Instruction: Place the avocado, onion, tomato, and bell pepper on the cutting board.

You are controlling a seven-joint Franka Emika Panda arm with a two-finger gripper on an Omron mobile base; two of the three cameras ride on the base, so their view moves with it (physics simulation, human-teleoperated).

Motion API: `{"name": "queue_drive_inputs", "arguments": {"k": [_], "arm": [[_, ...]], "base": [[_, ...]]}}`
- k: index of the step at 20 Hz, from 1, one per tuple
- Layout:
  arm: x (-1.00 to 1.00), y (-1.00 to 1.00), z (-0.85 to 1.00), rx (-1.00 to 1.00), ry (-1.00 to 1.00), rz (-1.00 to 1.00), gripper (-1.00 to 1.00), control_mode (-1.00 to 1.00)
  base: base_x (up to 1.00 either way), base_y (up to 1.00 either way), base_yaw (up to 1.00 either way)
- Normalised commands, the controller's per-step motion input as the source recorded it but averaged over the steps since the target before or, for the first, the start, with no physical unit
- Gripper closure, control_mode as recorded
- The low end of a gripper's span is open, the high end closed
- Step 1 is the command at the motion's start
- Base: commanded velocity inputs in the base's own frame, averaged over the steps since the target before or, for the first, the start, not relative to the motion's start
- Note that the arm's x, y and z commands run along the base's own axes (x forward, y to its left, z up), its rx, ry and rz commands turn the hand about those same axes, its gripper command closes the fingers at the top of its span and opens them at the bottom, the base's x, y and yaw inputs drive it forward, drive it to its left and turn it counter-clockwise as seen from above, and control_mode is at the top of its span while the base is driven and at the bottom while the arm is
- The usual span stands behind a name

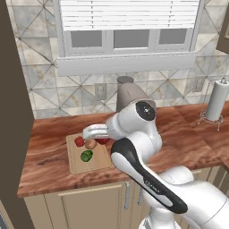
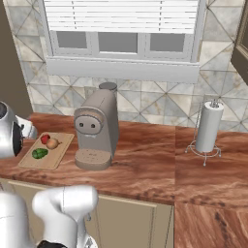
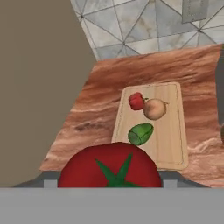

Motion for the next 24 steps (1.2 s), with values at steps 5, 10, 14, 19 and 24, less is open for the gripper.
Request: {"name": "queue_drive_inputs", "arguments": {"k": [5, 10, 14, 19, 24], "arm": [[-0.01, 0.0, 0.04, 0.01, 0.25, -0.34, 1.0, -1.0], [0.0, -0.03, 0.0, 0.0, 0.1, -0.27, 1.0, -1.0], [0.0, -0.15, -0.08, 0.0, 0.05, -0.09, 1.0, -1.0], [0.12, -0.13, -0.21, 0.0, 0.09, -0.03, 1.0, -1.0], [0.29, -0.05, -0.26, 0.0, 0.1, -0.02, 1.0, -1.0]], "base": [[0.0, 0.0, 0.0], [0.0, 0.0, 0.0], [0.0, 0.0, 0.0], [0.0, 0.0, 0.0], [0.0, 0.0, 0.0]]}}
